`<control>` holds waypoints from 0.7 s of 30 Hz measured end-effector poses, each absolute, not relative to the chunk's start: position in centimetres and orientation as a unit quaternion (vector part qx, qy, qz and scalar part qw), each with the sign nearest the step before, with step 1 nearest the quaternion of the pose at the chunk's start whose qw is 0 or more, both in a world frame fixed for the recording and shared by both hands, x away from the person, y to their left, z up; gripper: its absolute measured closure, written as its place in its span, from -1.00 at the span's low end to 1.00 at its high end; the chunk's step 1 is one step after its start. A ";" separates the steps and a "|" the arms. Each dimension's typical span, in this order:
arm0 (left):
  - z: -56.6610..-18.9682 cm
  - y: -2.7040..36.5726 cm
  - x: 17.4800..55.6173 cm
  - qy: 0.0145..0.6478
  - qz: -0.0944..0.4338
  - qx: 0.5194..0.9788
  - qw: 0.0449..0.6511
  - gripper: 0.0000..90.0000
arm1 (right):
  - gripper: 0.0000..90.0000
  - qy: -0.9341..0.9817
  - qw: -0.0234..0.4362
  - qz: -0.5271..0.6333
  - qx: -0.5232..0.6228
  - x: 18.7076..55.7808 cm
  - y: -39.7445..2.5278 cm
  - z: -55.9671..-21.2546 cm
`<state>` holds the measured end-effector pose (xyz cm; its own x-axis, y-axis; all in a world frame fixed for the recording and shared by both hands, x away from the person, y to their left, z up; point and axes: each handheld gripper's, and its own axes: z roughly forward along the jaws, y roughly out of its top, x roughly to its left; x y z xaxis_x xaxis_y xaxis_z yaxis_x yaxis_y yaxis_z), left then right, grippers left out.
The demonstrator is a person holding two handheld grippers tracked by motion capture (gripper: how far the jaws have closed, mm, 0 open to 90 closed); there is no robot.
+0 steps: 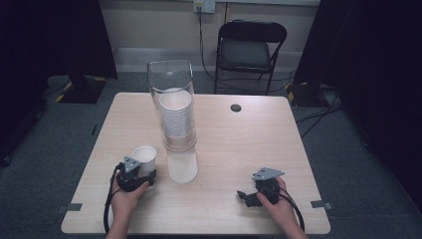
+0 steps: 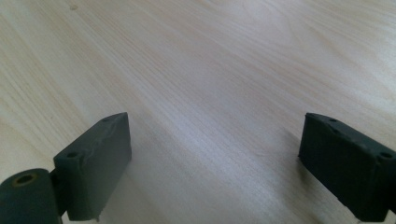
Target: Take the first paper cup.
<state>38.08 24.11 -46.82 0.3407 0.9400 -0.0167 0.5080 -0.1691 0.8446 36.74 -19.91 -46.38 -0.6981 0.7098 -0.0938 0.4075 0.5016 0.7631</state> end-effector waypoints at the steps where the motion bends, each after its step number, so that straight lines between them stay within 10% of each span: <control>1: -46.8 24.1 38.1 0.508 0.269 0.716 0.397 -0.26 | -0.81 0.843 0.203 0.373 0.331 36.7 -19.9 -46.4; 21: -47.0 24.6 36.6 0.512 0.261 0.730 0.371 -0.48 | -0.81 0.843 0.203 0.373 0.331 36.7 -19.9 -46.4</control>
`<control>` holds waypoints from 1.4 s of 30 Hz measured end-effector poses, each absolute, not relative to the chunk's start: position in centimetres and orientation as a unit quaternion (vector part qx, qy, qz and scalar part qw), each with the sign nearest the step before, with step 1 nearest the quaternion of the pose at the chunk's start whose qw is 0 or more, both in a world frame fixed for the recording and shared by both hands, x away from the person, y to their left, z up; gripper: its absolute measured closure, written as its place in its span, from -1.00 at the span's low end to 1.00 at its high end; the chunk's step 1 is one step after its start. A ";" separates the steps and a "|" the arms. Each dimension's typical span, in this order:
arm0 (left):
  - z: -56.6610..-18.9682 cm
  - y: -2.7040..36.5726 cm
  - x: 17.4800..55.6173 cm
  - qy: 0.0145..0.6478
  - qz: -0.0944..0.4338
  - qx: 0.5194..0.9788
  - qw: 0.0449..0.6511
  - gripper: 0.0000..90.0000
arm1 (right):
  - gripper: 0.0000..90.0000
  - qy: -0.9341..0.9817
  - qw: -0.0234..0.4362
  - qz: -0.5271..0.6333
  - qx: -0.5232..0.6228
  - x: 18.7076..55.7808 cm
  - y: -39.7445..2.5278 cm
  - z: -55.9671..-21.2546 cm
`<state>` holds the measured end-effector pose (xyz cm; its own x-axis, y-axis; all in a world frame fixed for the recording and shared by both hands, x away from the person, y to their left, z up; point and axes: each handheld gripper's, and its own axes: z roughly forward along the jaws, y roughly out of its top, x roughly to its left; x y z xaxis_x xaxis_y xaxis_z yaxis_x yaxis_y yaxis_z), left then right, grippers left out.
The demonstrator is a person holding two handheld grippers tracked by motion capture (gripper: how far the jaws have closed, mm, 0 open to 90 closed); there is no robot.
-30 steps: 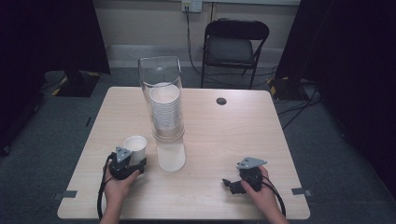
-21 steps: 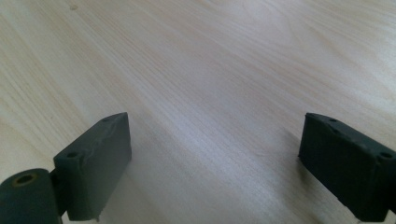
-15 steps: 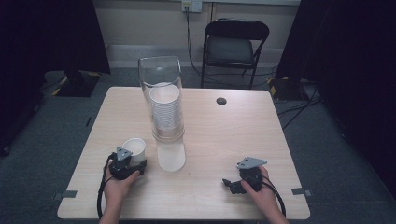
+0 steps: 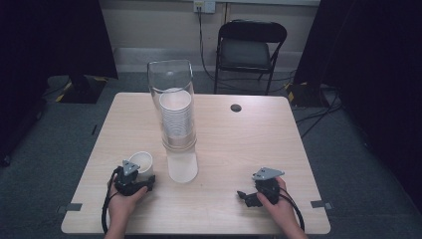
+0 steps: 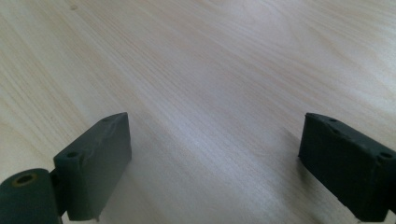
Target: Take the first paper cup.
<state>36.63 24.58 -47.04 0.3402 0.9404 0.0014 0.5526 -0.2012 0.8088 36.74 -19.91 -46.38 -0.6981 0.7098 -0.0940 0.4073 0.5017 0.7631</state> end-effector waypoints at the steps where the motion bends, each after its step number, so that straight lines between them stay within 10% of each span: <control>1: -47.0 24.6 36.6 0.512 0.261 0.730 0.371 -0.48 | -0.81 0.842 0.203 0.373 0.332 36.7 -19.9 -46.4; 15: -47.1 25.6 33.4 0.520 0.264 0.726 0.365 -0.12 | -0.81 0.843 0.203 0.373 0.332 36.7 -19.9 -46.4; 33: -46.7 24.9 38.3 0.554 0.284 0.693 0.363 0.01 | -0.81 0.842 0.202 0.373 0.334 36.8 -19.8 -46.4; 42: -46.7 24.7 37.4 0.547 0.262 0.711 0.357 -0.49 | -0.81 0.842 0.203 0.373 0.333 36.8 -19.8 -46.4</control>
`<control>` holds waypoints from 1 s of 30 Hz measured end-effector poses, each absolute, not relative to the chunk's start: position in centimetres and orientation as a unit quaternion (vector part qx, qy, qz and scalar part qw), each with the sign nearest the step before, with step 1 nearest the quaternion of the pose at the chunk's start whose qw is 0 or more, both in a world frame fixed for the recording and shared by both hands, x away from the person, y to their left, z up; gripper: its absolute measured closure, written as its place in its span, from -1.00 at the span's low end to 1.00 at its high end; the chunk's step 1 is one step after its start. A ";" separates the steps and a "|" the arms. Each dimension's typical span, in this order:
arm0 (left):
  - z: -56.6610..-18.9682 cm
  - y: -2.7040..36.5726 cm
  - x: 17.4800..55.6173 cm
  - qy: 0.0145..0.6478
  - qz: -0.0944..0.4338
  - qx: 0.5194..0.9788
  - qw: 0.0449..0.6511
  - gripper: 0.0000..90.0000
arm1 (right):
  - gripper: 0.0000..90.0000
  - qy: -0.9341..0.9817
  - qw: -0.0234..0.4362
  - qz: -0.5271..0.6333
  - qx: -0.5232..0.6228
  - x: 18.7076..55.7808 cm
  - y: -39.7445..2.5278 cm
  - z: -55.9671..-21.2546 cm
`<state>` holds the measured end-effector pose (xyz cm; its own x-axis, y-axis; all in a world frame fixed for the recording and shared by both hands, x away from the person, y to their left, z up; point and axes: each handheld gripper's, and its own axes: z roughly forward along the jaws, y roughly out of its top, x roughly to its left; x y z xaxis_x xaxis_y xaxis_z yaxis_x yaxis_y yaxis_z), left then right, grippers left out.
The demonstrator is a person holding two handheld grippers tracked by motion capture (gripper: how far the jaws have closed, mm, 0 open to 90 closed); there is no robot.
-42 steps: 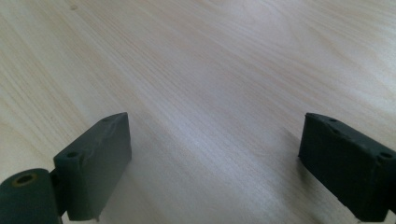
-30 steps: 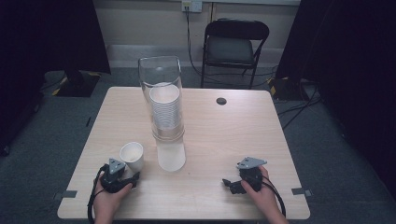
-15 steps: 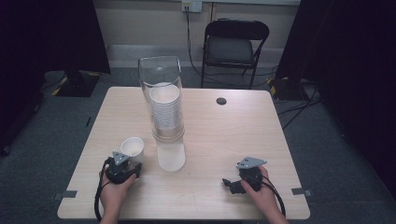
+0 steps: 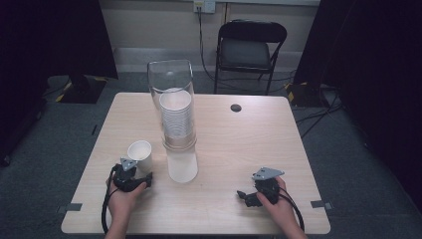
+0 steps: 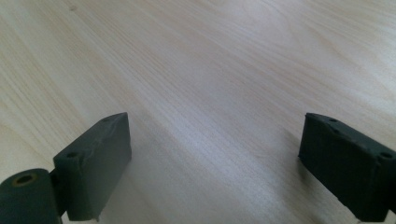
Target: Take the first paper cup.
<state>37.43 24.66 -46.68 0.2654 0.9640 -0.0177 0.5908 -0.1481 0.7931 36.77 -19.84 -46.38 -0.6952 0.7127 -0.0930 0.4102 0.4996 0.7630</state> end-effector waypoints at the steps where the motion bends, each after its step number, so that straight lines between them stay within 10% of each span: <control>1: -46.8 24.6 37.0 0.547 0.261 0.708 0.363 -0.50 | -0.81 0.842 0.203 0.372 0.334 36.8 -19.8 -46.4; 30: -42.5 21.3 34.8 0.474 0.237 0.730 0.431 -0.63 | -0.81 0.840 0.204 0.373 0.336 36.7 -19.8 -46.4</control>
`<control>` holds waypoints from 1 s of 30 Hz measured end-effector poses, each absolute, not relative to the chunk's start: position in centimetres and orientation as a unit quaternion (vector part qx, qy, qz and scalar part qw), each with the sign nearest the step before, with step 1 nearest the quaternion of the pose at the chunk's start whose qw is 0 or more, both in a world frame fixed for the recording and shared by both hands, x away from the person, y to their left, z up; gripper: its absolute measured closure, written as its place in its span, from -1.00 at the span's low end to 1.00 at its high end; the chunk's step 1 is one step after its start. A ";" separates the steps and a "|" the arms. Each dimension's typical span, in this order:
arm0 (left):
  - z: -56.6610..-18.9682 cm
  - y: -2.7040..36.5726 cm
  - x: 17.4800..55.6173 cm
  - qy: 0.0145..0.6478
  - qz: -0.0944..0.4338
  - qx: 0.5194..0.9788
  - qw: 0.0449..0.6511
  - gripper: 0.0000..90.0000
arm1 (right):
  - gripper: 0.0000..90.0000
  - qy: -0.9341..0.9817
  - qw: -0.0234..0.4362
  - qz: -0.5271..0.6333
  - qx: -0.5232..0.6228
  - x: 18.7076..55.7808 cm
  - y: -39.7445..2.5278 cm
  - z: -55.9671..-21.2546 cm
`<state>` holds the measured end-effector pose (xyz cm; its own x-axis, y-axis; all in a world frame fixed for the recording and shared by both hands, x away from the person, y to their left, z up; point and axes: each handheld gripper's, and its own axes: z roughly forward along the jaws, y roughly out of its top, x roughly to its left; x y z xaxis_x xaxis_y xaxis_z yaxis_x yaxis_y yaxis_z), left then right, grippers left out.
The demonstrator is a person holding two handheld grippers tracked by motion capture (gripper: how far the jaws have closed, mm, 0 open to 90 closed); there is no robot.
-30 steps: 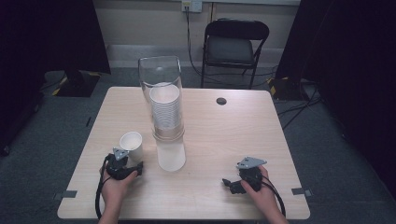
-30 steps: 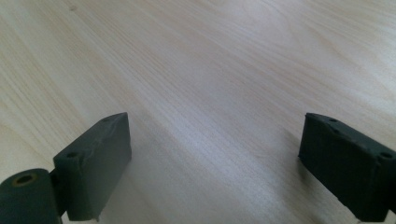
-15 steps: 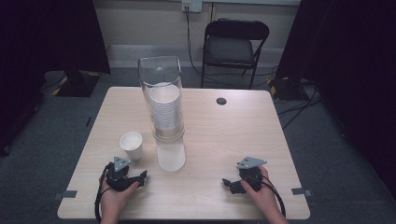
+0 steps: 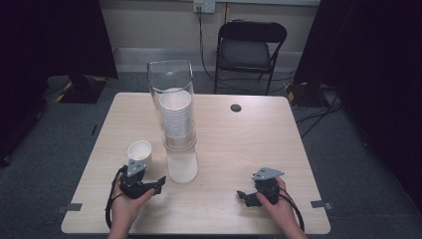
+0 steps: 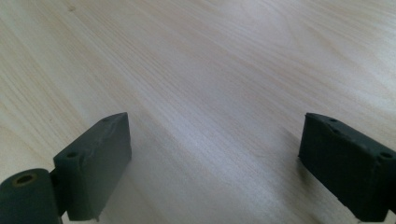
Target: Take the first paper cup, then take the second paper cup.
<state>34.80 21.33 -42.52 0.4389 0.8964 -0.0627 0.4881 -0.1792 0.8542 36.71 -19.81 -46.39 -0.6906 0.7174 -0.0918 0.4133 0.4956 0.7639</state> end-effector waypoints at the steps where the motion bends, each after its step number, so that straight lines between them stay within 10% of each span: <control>1: -42.3 21.2 34.9 0.470 0.236 0.731 0.434 -0.63 | -0.81 0.840 0.204 0.373 0.336 36.7 -19.8 -46.4; 30: -39.1 17.9 37.0 0.451 0.238 0.713 0.482 -0.63 | -0.81 0.840 0.204 0.373 0.337 36.7 -19.8 -46.4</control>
<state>36.96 17.87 -39.08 0.4811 0.8715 -0.0954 0.4135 -0.1297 0.9012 36.71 -19.80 -46.39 -0.6901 0.7179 -0.0912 0.4141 0.4951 0.7638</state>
